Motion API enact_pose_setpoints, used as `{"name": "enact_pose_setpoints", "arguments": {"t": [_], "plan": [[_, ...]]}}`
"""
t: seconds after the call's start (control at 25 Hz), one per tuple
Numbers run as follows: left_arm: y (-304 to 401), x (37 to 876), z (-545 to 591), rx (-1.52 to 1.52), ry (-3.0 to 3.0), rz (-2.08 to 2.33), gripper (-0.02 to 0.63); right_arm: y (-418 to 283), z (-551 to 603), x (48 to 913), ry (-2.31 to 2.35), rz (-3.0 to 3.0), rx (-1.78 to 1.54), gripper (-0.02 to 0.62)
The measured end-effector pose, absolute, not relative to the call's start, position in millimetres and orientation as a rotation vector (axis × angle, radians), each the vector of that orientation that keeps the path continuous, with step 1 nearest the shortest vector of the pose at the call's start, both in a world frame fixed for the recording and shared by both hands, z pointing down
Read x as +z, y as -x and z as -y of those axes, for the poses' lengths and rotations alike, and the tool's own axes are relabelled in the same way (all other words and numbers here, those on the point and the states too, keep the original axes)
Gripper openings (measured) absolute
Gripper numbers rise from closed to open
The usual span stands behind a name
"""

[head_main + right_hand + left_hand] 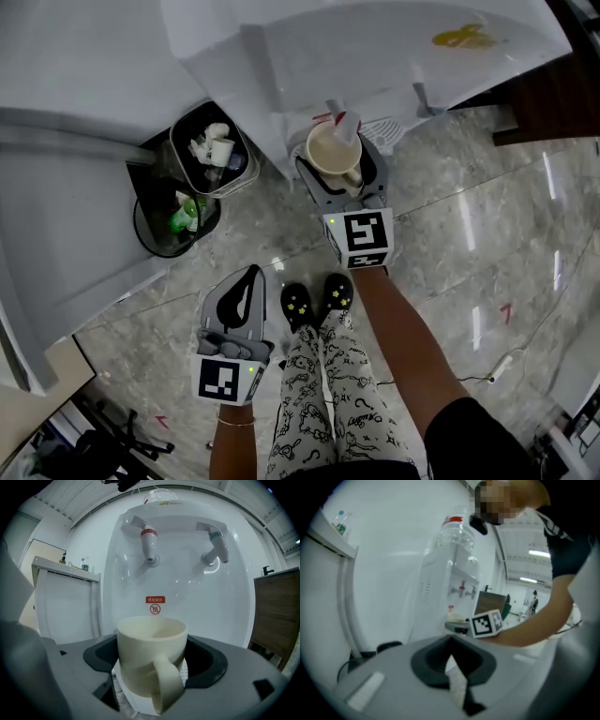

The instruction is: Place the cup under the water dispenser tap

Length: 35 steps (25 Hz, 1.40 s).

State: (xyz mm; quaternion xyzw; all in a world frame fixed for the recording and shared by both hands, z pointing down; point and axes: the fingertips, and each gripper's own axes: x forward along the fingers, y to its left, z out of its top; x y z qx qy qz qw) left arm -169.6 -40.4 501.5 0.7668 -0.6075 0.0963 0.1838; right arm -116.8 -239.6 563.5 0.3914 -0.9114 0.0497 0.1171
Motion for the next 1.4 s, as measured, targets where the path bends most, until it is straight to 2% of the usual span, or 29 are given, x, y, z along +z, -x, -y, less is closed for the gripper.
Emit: {"name": "enact_pose_setpoints", "arguments": {"t": [1.28, 1.4], "plan": [[159, 502, 35, 0.257, -2.168, 1.638, -0.003, 120, 235, 568, -1.006, 2.706, 0.195, 0.396], [157, 504, 34, 0.265, -2.172, 1.623, -0.003, 121, 231, 569, -0.966, 2.720, 0.181, 0.413]]}}
